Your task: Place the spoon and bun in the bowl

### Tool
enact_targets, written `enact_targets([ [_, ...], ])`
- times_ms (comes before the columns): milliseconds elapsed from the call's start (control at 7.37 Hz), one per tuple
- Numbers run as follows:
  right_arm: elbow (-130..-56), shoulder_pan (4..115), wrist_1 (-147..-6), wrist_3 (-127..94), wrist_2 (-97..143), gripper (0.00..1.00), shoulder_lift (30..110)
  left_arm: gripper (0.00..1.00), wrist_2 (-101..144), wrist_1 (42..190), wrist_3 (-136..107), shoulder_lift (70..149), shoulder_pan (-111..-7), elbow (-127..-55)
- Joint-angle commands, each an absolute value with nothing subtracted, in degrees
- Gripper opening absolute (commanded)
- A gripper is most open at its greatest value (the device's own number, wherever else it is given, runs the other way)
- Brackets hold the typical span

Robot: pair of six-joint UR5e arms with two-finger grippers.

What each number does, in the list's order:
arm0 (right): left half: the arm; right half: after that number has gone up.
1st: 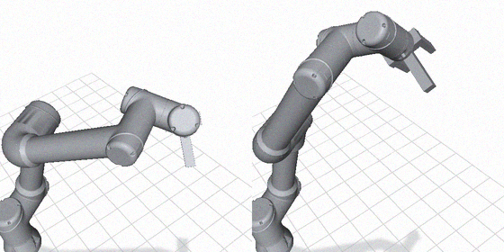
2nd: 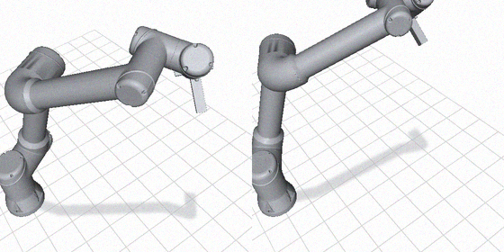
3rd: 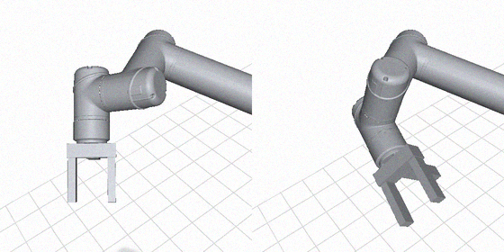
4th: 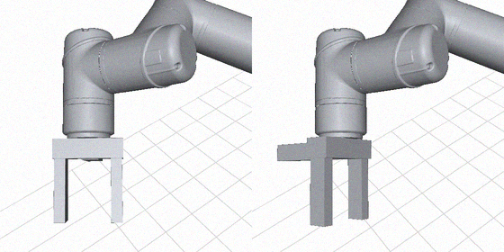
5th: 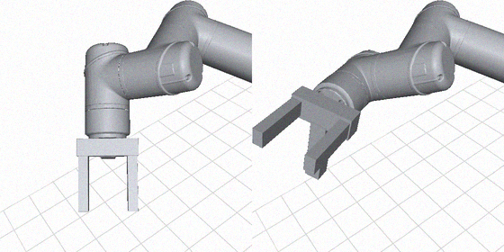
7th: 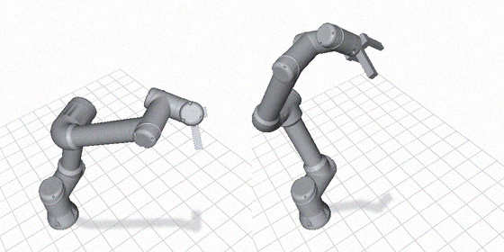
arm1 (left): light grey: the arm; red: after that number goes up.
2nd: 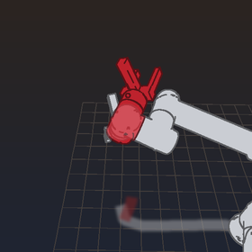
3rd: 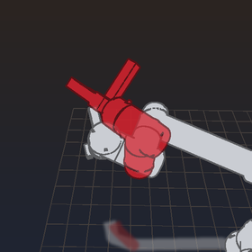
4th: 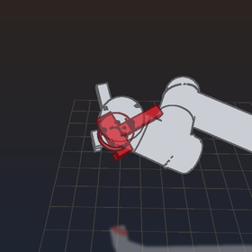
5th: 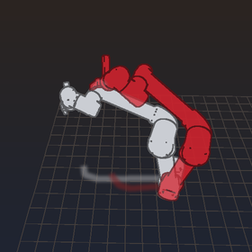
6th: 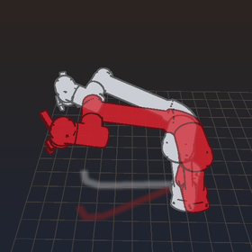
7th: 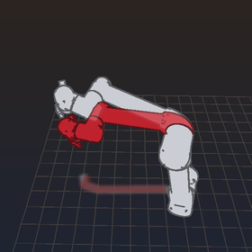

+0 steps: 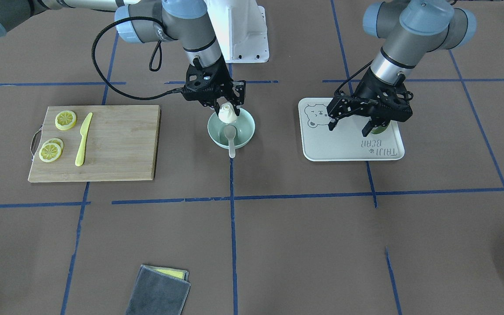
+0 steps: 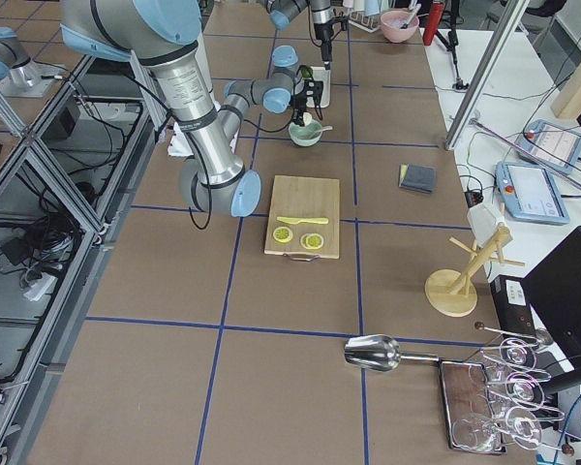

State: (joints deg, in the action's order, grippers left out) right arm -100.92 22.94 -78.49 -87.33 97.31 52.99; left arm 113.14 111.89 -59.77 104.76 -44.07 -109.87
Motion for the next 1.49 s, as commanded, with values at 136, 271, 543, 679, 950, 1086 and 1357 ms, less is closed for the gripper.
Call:
enact_targets([
  [136, -100.72, 22.5, -78.49, -87.28, 96.86, 0.83, 53.0, 1.0, 113.12, 111.88, -59.85, 104.77, -44.12, -109.69],
  [271, -100.72, 22.5, -78.49, -87.28, 96.59, 0.83, 53.09, 1.0, 113.12, 111.88, -59.85, 104.68, -44.12, -109.6],
  [543, -102.9, 23.46, -78.58, -86.31, 97.46, 0.85, 56.22, 1.0, 113.2, 112.67, -58.89, 102.06, -44.12, -109.95],
  [679, -106.66, 25.29, -78.49, -85.96, 99.65, 0.96, 61.73, 1.0, 113.29, 112.85, -54.54, 100.13, -44.47, -110.04],
  [950, -114.57, 33.53, -78.49, -76.89, 108.76, 1.0, 74.2, 1.0, 113.73, 112.94, -48.55, 96.96, -47.96, -110.56],
  [1086, -117.22, 39.23, -78.4, -68.55, 113.33, 1.0, 80.79, 1.0, 113.99, 113.03, -43.12, 94.16, -50.69, -111.26],
  [1357, -117.42, 51.27, -78.57, -52.55, 123.01, 1.0, 87.6, 1.0, 114.26, 112.94, -30.66, 88.09, -57.96, -113.37],
])
